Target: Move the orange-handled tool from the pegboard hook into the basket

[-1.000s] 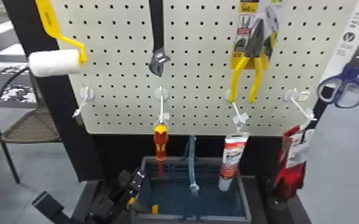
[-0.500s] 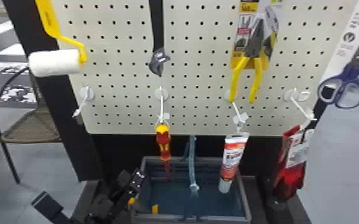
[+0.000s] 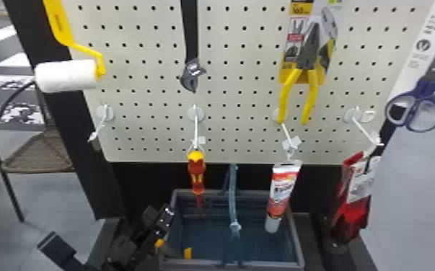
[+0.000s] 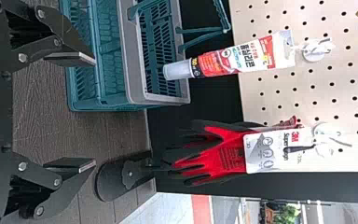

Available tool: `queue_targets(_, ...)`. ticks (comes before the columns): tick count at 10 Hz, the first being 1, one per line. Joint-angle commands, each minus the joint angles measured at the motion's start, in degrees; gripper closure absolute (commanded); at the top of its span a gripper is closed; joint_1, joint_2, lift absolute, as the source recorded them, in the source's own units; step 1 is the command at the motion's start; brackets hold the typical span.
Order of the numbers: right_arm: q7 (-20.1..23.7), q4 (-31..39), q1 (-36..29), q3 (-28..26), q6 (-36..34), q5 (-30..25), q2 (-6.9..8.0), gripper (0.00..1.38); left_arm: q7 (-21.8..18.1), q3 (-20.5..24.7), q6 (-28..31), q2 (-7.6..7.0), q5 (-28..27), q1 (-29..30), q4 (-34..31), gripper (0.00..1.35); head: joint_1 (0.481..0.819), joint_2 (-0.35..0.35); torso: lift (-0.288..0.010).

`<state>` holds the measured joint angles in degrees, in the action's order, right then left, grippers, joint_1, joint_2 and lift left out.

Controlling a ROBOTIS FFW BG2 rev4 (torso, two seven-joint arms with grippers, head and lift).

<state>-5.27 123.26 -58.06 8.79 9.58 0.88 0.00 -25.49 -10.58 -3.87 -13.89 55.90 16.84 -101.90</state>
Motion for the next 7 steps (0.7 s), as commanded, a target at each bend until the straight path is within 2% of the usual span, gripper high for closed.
queue_targets(1,0.0,0.0,0.0,0.0,0.0,0.0,0.05,0.5,0.0,0.0,0.0,0.0,0.1,0.2,-0.1,0.38,0.549,0.0,-0.1)
queue_targets(7,0.0,0.0,0.0,0.0,0.0,-0.1,0.05,0.5,-0.2,0.2,0.0,0.0,0.2,0.0,-0.4,0.37,0.549,0.0,-0.1)
